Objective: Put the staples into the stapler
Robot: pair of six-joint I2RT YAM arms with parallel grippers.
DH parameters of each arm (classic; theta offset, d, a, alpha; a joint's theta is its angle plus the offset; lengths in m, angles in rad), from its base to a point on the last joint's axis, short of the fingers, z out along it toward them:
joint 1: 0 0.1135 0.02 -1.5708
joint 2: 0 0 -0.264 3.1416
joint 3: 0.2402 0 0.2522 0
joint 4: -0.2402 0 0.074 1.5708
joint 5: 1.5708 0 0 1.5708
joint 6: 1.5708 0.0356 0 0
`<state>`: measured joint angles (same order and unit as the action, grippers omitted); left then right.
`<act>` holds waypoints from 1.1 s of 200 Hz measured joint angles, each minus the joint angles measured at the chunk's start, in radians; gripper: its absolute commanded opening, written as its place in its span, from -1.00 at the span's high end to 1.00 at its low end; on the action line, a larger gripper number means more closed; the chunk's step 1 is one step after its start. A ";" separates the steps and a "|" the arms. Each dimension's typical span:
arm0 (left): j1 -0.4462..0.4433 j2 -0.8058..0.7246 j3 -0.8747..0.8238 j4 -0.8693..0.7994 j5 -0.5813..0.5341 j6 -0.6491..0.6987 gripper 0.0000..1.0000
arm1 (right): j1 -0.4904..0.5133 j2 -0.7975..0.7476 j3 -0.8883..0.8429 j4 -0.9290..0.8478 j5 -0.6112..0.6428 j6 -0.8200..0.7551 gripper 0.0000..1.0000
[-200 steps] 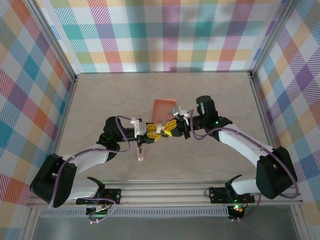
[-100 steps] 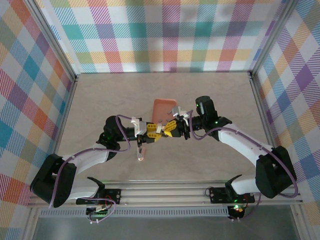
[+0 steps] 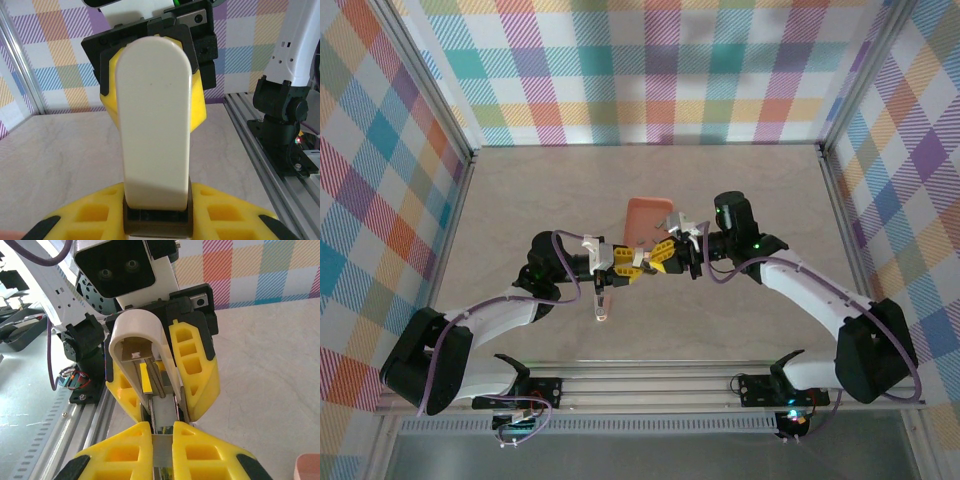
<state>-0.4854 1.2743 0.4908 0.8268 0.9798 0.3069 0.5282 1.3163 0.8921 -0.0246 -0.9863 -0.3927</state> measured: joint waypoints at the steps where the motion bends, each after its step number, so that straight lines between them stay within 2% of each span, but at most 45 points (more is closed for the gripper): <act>1: 0.000 0.000 0.000 0.000 0.000 0.000 1.00 | 0.000 0.000 0.000 0.000 0.000 0.000 0.78; 41: 0.000 0.000 0.008 -0.023 -0.001 0.008 1.00 | -0.001 0.000 0.000 -0.023 0.043 -0.005 0.80; 85: -0.001 -0.013 0.032 -0.155 -0.002 0.094 1.00 | -0.033 -0.007 -0.001 -0.105 0.146 0.037 0.80; 168: -0.021 0.003 0.045 -0.245 -0.001 0.167 1.00 | -0.042 -0.052 -0.036 -0.187 0.356 0.103 0.81; 220: -0.054 0.010 0.064 -0.344 -0.005 0.230 1.00 | -0.064 0.095 -0.020 -0.338 0.550 0.294 0.81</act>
<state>-0.5396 1.2839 0.5545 0.4824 0.9745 0.5365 0.4644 1.4109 0.8722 -0.3626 -0.4362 -0.0982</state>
